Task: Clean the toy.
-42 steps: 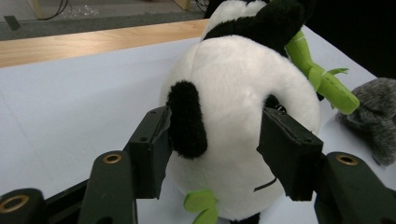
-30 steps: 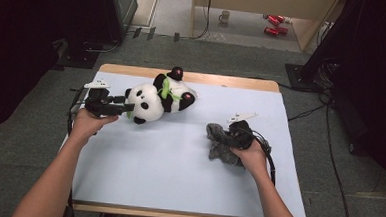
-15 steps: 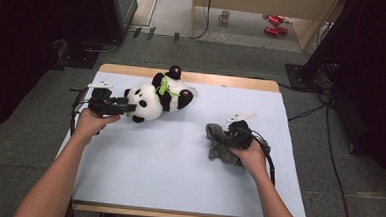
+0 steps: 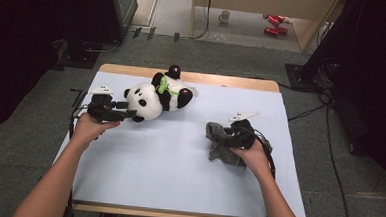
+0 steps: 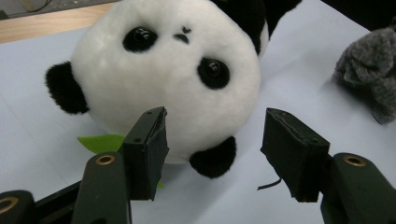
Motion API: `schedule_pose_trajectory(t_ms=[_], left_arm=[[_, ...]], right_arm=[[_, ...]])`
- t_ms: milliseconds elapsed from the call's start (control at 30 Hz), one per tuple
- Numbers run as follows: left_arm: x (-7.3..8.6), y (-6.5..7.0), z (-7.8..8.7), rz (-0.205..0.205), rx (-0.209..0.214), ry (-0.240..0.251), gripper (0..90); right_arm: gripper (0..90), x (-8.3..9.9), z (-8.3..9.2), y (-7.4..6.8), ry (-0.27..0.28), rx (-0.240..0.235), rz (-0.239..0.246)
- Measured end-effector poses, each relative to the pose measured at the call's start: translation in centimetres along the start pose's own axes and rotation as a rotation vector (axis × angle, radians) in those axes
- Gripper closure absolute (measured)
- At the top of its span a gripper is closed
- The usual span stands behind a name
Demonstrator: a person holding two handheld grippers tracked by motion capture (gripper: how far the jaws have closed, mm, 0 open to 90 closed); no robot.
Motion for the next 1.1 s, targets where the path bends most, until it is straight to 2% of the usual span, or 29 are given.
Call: schedule_pose_trajectory(t_ms=[67, 200, 433, 833, 1100], left_arm=[[0.2, 0.5, 0.0, -0.013, 0.006, -0.007, 39.9], [0.6, 1.4, 0.1, -0.036, 0.005, -0.020, 39.5], [1.8, 2.3, 0.2, -0.036, 0.007, -0.039, 39.3], [3.6, 3.2, 0.5, -0.056, 0.006, -0.061, 37.8], [4.6, 3.8, 0.6, -0.077, 0.001, -0.068, 37.0]], right_arm=[[42.0, -0.2, 0.4, 0.0, 0.012, -0.006, -0.006], [40.5, -0.4, 1.2, 0.1, 0.039, -0.030, -0.015], [37.2, -0.5, 2.3, 0.0, 0.066, -0.060, -0.005], [40.4, 0.0, 3.8, 1.7, 0.083, -0.025, -0.008], [44.0, 0.3, 4.5, 3.0, 0.111, 0.006, -0.040]])
Point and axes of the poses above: each handheld gripper's, and its own axes: z roughly backward along the jaws, x roughly out of its underside, y roughly to its right, the point moved 8 cm from there along -z, roughly forward along the jaws, and after that the axes turned 13 degrees about -z, right-handed, at the moved point
